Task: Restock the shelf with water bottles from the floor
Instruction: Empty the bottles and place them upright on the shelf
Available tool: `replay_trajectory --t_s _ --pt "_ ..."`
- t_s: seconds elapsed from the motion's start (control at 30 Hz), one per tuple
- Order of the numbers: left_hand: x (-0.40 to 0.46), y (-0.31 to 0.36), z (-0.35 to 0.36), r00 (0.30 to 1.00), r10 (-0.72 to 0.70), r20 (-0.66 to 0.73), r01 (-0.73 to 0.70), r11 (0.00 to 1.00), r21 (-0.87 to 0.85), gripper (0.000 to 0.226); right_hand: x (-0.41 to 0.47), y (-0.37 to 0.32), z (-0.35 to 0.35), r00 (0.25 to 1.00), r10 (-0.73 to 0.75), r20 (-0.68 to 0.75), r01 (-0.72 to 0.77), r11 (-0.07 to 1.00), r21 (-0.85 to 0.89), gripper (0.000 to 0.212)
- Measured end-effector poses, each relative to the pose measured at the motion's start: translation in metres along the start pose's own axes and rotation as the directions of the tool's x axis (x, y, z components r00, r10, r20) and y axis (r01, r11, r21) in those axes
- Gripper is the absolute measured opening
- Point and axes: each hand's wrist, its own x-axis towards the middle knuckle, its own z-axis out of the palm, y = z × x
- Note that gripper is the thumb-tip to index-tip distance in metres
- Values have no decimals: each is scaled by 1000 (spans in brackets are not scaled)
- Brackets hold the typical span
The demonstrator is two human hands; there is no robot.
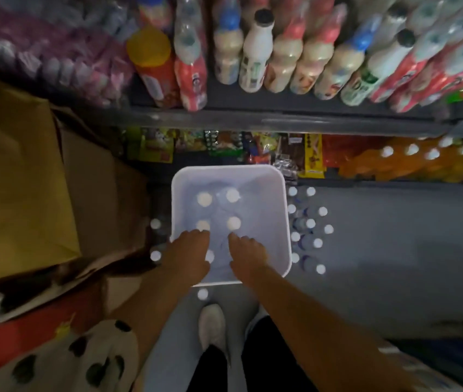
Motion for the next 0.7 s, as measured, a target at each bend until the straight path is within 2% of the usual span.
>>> replay_trajectory --t_s 0.1,0.2,0.33,0.4,0.47,0.57,0.7 --pt "-2 -5 6 1000 8 -24 -9 999 -35 49 9 -1 3 999 -43 -13 43 999 -34 38" --pt "-13 -4 -1 999 20 -29 -23 994 -105 48 -7 4 -20 993 -114 -8 114 993 -19 42" --pt "-41 10 -36 999 24 -34 -30 977 -210 58 -68 9 -94 971 -232 -65 235 971 44 47" --pt "-61 22 -67 997 71 -16 -73 977 -200 67 -108 10 -147 954 -286 -90 292 955 62 46" --pt "-83 36 -103 989 147 -7 -146 972 -182 77 -152 13 -208 935 -331 -130 340 938 59 34" --pt "-119 59 -160 945 325 -31 -318 895 -312 88 -225 13 -305 904 -359 -233 387 918 84 26" --pt "-175 96 -234 830 529 -176 -551 732 -401 76 -325 12 -412 808 -351 -474 446 889 102 28"
